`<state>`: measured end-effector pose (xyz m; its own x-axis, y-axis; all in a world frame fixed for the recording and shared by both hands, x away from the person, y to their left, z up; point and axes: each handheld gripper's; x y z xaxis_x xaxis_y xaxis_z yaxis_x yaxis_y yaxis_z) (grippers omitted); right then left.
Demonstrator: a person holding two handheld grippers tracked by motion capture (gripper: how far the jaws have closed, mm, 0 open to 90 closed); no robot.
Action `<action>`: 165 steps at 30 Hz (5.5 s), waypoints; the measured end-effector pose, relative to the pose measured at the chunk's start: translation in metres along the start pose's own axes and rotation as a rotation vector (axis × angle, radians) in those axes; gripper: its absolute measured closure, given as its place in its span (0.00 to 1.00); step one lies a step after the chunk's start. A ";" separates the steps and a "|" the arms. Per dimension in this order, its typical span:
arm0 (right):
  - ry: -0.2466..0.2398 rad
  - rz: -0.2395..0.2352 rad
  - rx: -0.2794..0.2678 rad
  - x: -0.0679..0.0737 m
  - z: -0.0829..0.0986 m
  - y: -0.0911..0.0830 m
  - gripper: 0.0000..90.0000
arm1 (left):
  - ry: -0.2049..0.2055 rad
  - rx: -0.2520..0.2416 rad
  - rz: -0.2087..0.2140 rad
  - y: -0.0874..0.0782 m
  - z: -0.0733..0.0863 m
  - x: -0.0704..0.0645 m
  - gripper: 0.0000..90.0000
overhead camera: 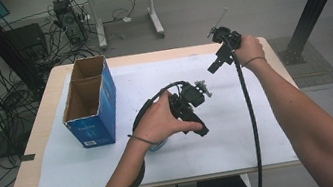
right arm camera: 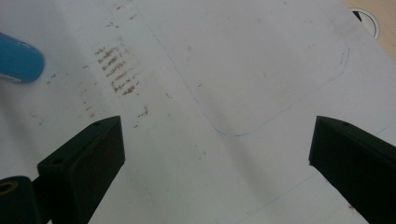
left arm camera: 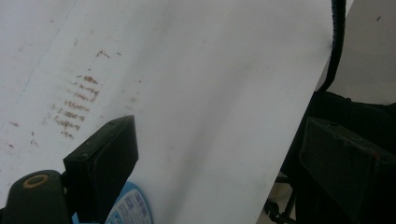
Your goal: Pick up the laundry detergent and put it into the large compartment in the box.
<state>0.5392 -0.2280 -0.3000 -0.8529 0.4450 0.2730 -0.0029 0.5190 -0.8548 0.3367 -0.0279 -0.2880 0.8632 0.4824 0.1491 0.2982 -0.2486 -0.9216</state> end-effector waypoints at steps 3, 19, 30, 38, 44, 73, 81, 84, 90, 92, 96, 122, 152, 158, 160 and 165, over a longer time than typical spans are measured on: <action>0.001 -0.004 -0.011 0.000 0.000 0.001 0.04 | 0.007 0.006 0.000 0.000 -0.001 0.000 0.13; 0.005 -0.004 0.006 0.001 -0.001 0.005 0.04 | -0.005 0.004 -0.001 -0.009 0.004 0.002 0.13; 0.011 0.016 0.005 0.001 0.003 -0.001 0.04 | 0.000 -0.012 0.010 -0.024 0.004 -0.004 0.13; 0.011 0.032 0.002 0.002 0.005 -0.005 0.04 | 0.011 -0.031 0.010 -0.044 0.007 -0.010 0.13; 0.004 0.041 -0.003 0.002 0.005 -0.007 0.04 | 0.016 -0.047 -0.006 -0.068 0.005 -0.014 0.12; 0.001 0.058 -0.005 0.003 0.001 -0.005 0.04 | -0.017 -0.040 -0.107 -0.135 0.010 0.026 0.12; 0.004 0.058 -0.005 0.003 0.002 -0.005 0.04 | -0.057 -0.029 -0.123 -0.136 0.023 0.041 0.12; 0.001 0.060 -0.004 0.003 0.001 -0.005 0.04 | -0.075 -0.025 -0.123 -0.135 0.029 0.047 0.12; 0.002 0.059 -0.007 0.004 0.000 -0.004 0.04 | -0.104 -0.021 -0.128 -0.133 0.037 0.057 0.12; 0.002 0.059 -0.007 0.004 0.000 -0.004 0.04 | -0.115 -0.019 -0.124 -0.131 0.038 0.060 0.12; 0.003 0.059 -0.007 0.004 0.000 -0.004 0.04 | -0.139 -0.015 -0.130 -0.123 0.044 0.068 0.12; 0.004 0.062 -0.014 0.003 0.002 -0.005 0.04 | -0.176 -0.005 -0.109 -0.095 0.058 0.077 0.11; 0.015 0.055 -0.018 0.004 0.002 -0.004 0.04 | -0.177 0.041 -0.123 -0.065 0.062 0.072 0.11; 0.016 0.054 -0.016 0.004 0.002 -0.004 0.04 | -0.170 0.046 -0.122 -0.061 0.063 0.072 0.11; 0.015 0.056 -0.014 0.003 0.003 -0.004 0.04 | -0.174 0.043 -0.124 -0.060 0.063 0.071 0.11; 0.015 0.053 -0.019 0.003 0.003 -0.004 0.04 | -0.169 0.053 -0.134 -0.057 0.063 0.072 0.11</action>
<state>0.5349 -0.2309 -0.2973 -0.8435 0.4831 0.2347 0.0517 0.5080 -0.8598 0.3564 0.0738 -0.2475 0.7355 0.6430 0.2135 0.3798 -0.1303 -0.9158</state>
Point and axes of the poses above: each handheld gripper's, and its own axes: y roughly forward along the jaws, z roughly out of its underside, x roughly to its left, and after that the axes turned 11 degrees about -z, right-handed
